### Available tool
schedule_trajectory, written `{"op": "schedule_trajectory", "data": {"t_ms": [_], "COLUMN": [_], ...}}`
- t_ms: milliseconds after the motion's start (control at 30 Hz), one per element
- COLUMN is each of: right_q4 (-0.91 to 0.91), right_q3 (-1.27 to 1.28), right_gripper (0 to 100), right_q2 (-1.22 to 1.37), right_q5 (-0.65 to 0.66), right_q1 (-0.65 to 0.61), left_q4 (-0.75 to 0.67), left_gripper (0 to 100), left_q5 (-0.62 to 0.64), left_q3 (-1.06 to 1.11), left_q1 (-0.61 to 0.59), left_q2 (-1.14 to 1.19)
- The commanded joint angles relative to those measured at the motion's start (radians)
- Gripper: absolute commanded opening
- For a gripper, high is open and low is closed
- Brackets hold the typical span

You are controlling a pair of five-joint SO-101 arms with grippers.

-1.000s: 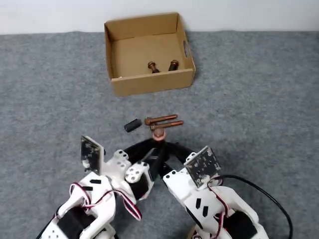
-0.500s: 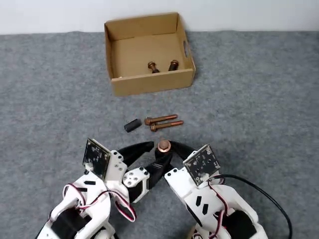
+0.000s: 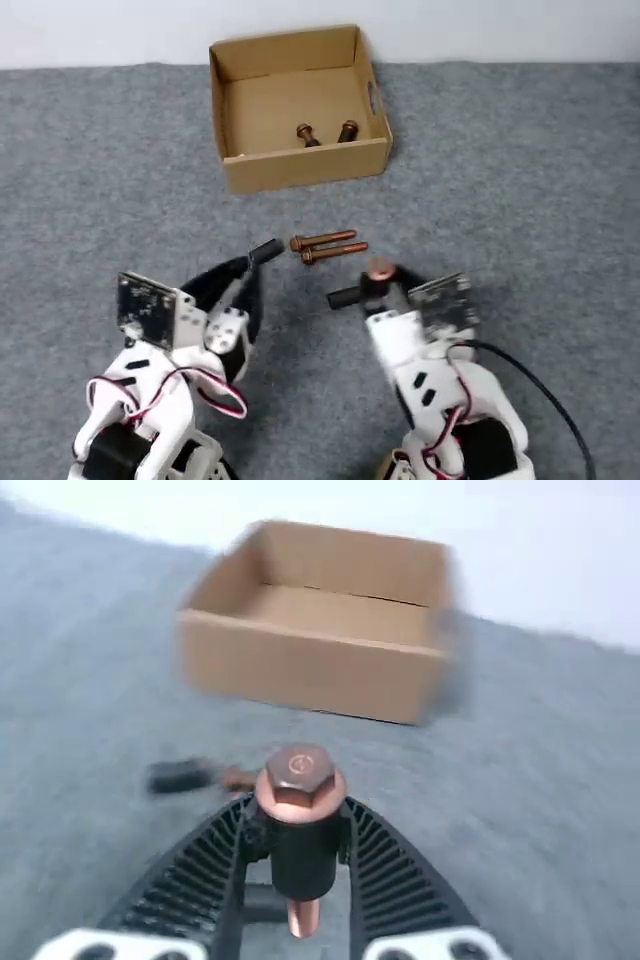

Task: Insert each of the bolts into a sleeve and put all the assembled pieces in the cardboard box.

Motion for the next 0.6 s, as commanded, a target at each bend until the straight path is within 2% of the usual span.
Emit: {"op": "schedule_trajectory", "data": {"t_ms": [0, 167, 367, 567], "right_q4": [0.021, 0.076, 0.073, 0.01], "right_q3": [-0.046, -0.259, -0.609, -0.964], "right_gripper": [0.8, 0.8, 0.8, 0.8], "right_q2": [0.021, 0.285, 0.762, 1.178], "right_q5": [-0.143, -0.253, -0.259, -0.259], "right_q1": [0.128, 0.154, 0.156, 0.151], "left_q4": [-0.066, -0.078, -0.133, -0.307], "left_gripper": [0, 0, 0, 0], "left_q5": [-0.012, -0.009, -0.011, -0.009], "left_q3": [0.064, 0.174, 0.348, 0.481], "left_q1": [-0.117, -0.198, -0.213, -0.212], "left_q2": [0.006, 0.006, 0.006, 0.015]}}
